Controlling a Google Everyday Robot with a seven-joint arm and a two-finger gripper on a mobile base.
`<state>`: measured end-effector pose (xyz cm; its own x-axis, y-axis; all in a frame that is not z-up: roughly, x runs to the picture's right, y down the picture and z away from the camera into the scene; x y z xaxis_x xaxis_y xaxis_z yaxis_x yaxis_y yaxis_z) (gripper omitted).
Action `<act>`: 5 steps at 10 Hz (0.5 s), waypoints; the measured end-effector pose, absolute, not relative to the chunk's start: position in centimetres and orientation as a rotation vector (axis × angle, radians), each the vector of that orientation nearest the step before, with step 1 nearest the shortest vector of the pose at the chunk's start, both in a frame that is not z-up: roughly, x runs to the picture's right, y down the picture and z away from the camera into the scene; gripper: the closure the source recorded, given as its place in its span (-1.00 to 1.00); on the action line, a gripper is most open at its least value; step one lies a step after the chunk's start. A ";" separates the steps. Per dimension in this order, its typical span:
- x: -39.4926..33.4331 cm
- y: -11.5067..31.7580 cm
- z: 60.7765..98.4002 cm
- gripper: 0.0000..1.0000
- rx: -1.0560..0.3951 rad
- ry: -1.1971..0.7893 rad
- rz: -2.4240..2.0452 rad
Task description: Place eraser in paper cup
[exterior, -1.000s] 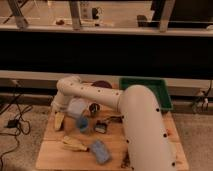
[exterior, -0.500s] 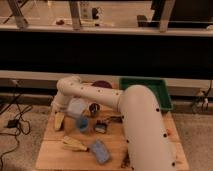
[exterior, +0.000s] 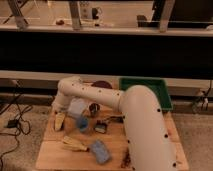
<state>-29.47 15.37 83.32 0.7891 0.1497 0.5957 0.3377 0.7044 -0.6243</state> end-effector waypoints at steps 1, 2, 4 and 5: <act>-29.4 15.5 83.4 -0.88 -0.799 -0.672 -0.110; -29.5 15.6 83.4 -0.88 -0.801 -0.674 -0.109; -29.4 15.7 83.6 -0.88 -0.808 -0.675 -0.100; -29.2 15.9 83.8 -0.88 -0.813 -0.673 -0.094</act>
<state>-29.17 15.86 83.84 0.7897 0.1718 0.5889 0.3261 0.6955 -0.6402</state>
